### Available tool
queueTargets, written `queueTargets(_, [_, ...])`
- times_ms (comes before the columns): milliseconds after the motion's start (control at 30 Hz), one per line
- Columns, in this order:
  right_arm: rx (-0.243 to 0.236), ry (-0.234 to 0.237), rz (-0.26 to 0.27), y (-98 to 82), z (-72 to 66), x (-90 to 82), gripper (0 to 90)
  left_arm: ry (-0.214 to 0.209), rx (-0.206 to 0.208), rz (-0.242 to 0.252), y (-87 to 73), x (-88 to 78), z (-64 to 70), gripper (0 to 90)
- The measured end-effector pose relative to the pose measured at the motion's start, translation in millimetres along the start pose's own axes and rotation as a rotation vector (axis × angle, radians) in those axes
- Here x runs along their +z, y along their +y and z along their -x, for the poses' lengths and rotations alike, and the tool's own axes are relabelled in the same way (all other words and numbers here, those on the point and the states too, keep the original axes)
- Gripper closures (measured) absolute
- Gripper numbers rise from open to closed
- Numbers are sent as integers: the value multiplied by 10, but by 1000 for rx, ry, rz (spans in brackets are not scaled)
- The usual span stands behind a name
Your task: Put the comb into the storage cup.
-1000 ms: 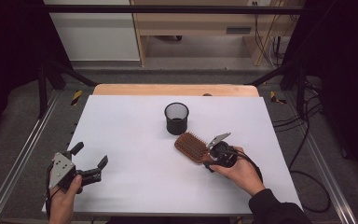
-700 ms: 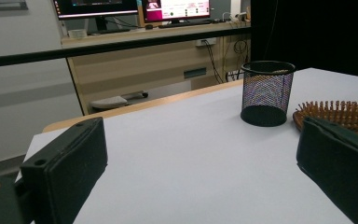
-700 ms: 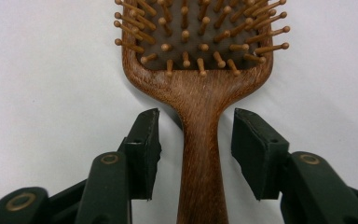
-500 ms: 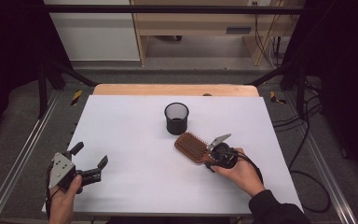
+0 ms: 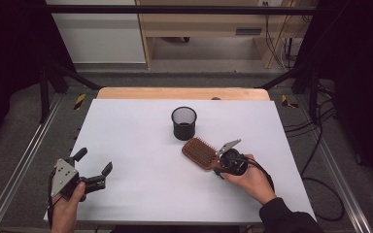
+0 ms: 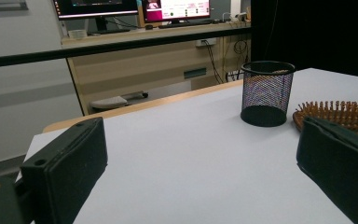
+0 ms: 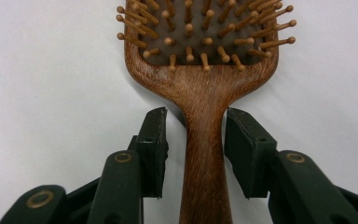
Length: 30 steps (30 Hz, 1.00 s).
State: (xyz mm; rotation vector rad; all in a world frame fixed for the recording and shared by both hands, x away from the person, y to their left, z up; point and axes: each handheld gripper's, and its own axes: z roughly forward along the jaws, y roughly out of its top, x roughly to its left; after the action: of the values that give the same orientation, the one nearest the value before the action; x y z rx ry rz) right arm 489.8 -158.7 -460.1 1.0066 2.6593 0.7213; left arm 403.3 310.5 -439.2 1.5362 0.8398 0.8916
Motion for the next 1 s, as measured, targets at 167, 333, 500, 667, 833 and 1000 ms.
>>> queueTargets(167, [16,-1,-10,3,11,-3,669,-1,0,-1,0,5,3,22])
queueTargets(333, [19,-3,-25,23,5,3,691,-2,4,-1,3,3,10,21])
queueTargets(500, [17,-3,-55,60,4,7,715,-4,4,-1,4,2,13,22])
queueTargets(667, [19,-12,-94,113,-14,15,725,-5,4,2,8,1,18,21])
queueTargets(833, [5,-26,-113,143,-34,19,728,-4,0,2,10,-6,13,22])
queueTargets(1000, [-5,-31,-73,94,-56,-4,728,-11,-2,3,18,-16,22,22])
